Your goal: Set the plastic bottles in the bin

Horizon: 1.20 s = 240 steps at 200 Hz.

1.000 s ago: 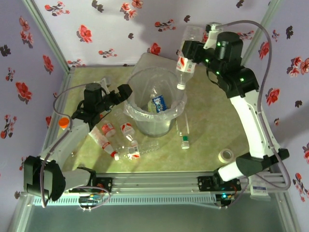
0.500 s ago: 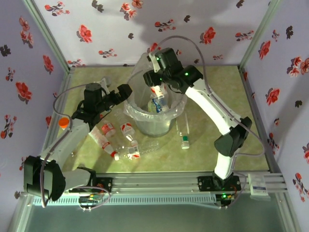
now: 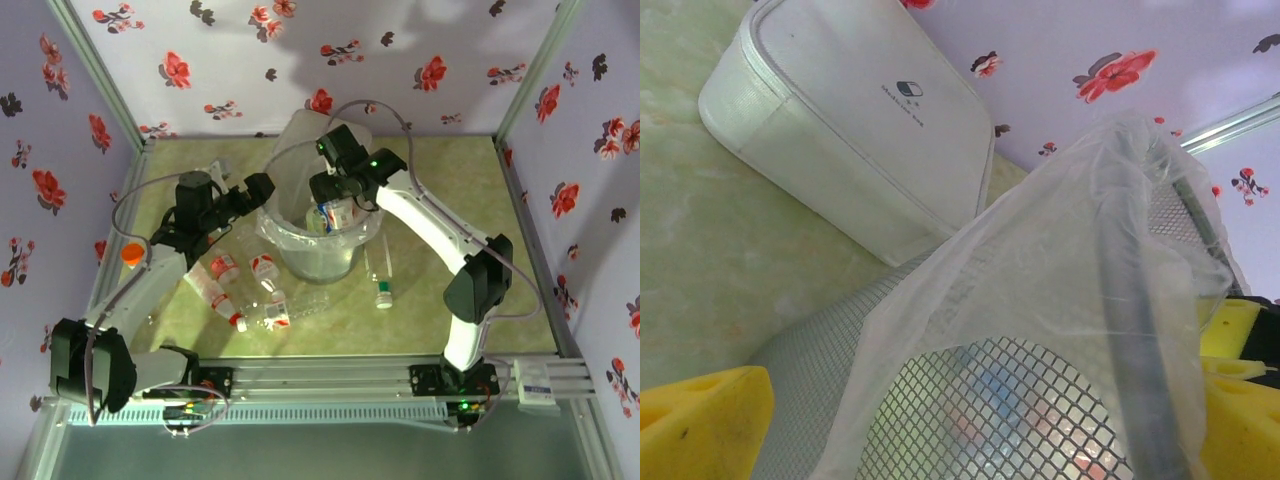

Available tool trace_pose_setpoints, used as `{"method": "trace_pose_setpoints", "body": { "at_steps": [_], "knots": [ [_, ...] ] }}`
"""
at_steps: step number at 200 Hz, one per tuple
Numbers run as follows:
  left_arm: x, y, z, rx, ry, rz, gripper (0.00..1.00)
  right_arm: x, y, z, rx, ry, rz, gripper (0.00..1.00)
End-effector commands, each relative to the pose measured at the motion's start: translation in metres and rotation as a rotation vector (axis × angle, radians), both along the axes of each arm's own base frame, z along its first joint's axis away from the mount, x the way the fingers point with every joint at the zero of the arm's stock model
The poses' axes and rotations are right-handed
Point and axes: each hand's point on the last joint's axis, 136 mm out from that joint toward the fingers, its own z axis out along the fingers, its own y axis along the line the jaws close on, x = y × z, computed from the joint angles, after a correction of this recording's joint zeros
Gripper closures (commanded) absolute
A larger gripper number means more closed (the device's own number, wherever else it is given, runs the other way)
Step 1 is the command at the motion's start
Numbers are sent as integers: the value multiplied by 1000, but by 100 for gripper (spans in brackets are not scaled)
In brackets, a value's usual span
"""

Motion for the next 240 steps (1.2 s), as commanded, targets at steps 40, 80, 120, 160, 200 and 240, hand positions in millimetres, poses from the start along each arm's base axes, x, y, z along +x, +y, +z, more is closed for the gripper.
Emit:
{"method": "trace_pose_setpoints", "body": {
  "at_steps": [40, 80, 120, 160, 200, 240],
  "knots": [
    [-1, -1, -19, 32, 52, -6, 1, 3, -12, 51, 33, -94, -73, 18],
    [-1, -1, -19, 32, 52, -6, 1, -6, -1, 67, 22, -126, -30, 26],
    [-1, -1, -19, 29, 48, -3, 1, 8, -4, 17, -78, -54, -55, 52],
    [-6, 0, -18, 29, 42, -5, 1, -3, -2, -27, -62, 60, -69, 55],
    [-6, 0, -18, 38, 41, -7, 1, -10, -6, -15, -29, 46, -77, 55],
    [-8, 1, -18, 32, 39, -6, 1, -13, -4, 69, 108, -98, -40, 45]
  ]
}}
